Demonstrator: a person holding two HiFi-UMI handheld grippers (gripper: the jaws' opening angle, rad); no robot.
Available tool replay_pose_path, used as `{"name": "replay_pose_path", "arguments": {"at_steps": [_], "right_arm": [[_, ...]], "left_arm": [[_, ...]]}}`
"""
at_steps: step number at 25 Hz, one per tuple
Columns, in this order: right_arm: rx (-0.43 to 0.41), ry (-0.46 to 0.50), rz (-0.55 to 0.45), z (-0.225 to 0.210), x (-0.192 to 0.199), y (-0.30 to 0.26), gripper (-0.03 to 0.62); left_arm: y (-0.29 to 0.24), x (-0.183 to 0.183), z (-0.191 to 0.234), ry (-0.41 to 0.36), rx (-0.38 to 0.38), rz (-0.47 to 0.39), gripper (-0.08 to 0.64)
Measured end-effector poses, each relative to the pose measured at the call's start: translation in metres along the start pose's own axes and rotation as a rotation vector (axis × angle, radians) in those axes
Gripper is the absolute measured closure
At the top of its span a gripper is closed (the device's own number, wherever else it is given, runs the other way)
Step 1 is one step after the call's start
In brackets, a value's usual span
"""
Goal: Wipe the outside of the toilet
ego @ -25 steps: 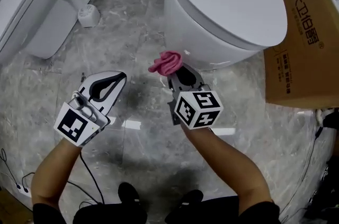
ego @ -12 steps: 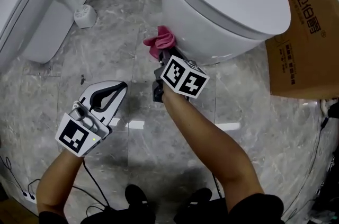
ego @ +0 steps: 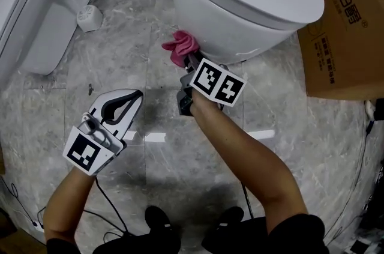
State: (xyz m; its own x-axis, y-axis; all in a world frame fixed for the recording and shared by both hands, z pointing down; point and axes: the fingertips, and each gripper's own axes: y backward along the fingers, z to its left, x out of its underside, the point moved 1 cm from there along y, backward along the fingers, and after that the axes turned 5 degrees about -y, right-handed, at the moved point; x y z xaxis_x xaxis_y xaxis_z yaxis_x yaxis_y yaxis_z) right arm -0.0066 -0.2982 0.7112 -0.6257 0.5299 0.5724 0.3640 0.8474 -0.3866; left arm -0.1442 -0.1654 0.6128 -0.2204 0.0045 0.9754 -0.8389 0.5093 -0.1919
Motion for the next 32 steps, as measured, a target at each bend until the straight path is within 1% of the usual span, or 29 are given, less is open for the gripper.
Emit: {"name": "replay_pose_path", "arguments": {"at_steps": [3,6,11,14,16,19,22,27,31,32], "right_arm": [[-0.009,0.039,0.023,-0.008,-0.001,0.014,0.517],[-0.020,0.112,0.047,-0.017,-0.002,0.028,0.517],[-0.014,0.201,0.082,-0.041,-0.012,0.059,0.517],[0.001,0.254,0.084,-0.057,-0.024,0.078,0.517],[0.025,0.263,0.075,-0.072,-0.034,0.089,0.517],[0.066,0.301,0.060,-0.098,-0.050,0.100,0.517],[0.113,0.323,0.029,-0.126,-0.073,0.107,0.517],[0.191,0.427,-0.014,-0.158,-0.120,0.107,0.517],[0.279,0.469,-0.077,-0.180,-0.168,0.098,0.517],[0.299,0.471,-0.088,-0.184,-0.179,0.093,0.517]], "left_arm": [[-0.004,0.000,-0.002,0.006,0.013,0.005,0.543],[-0.008,-0.002,0.000,-0.001,0.015,0.007,0.543],[-0.018,-0.002,-0.002,-0.011,0.030,-0.003,0.543],[-0.025,0.000,-0.006,-0.009,0.045,-0.002,0.543],[-0.030,0.001,-0.009,-0.008,0.060,0.002,0.543],[-0.036,0.004,-0.014,-0.006,0.075,0.009,0.543],[-0.039,0.008,-0.020,-0.012,0.095,0.016,0.543],[-0.044,0.016,-0.025,-0.014,0.113,0.038,0.543],[-0.052,0.009,-0.028,-0.046,0.142,-0.018,0.543],[-0.053,0.011,-0.029,-0.051,0.145,-0.008,0.543]]}}
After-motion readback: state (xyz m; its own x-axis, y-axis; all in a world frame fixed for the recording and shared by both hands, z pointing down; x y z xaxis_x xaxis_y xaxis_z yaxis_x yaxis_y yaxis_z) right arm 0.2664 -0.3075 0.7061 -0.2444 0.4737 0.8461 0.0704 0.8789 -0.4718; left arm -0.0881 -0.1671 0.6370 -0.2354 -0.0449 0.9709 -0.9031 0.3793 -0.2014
